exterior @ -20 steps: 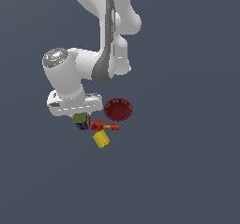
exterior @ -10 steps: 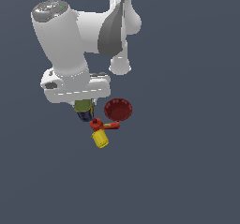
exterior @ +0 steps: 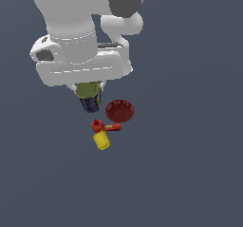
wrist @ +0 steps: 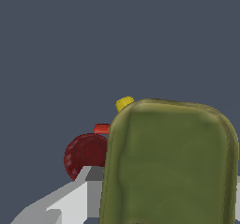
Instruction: Pick up a designated object from a clutter of objects.
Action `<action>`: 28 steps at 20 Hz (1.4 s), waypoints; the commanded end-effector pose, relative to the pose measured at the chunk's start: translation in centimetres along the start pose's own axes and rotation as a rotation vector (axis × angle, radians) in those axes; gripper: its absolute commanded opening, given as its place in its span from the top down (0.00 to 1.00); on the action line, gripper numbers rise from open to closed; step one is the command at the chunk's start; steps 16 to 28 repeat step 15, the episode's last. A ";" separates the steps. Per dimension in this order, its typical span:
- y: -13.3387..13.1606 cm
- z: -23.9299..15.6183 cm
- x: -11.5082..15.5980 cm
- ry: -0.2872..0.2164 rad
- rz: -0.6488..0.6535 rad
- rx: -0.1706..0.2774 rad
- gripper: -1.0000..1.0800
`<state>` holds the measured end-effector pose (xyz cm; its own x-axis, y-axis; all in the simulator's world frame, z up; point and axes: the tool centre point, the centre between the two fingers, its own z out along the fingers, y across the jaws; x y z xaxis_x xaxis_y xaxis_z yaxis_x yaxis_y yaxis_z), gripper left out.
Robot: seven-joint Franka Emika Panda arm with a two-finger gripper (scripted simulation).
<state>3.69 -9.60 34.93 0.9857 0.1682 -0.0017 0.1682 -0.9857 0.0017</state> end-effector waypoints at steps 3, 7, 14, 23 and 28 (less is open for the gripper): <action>-1.0 -3.2 0.8 0.002 0.000 0.000 1.00; -1.5 -4.9 1.4 0.002 0.000 0.001 1.00; -1.9 -6.0 1.8 0.002 0.000 0.001 1.00; -1.9 -6.1 1.8 0.002 0.000 0.001 1.00; -1.9 -6.1 1.8 0.002 0.000 0.001 1.00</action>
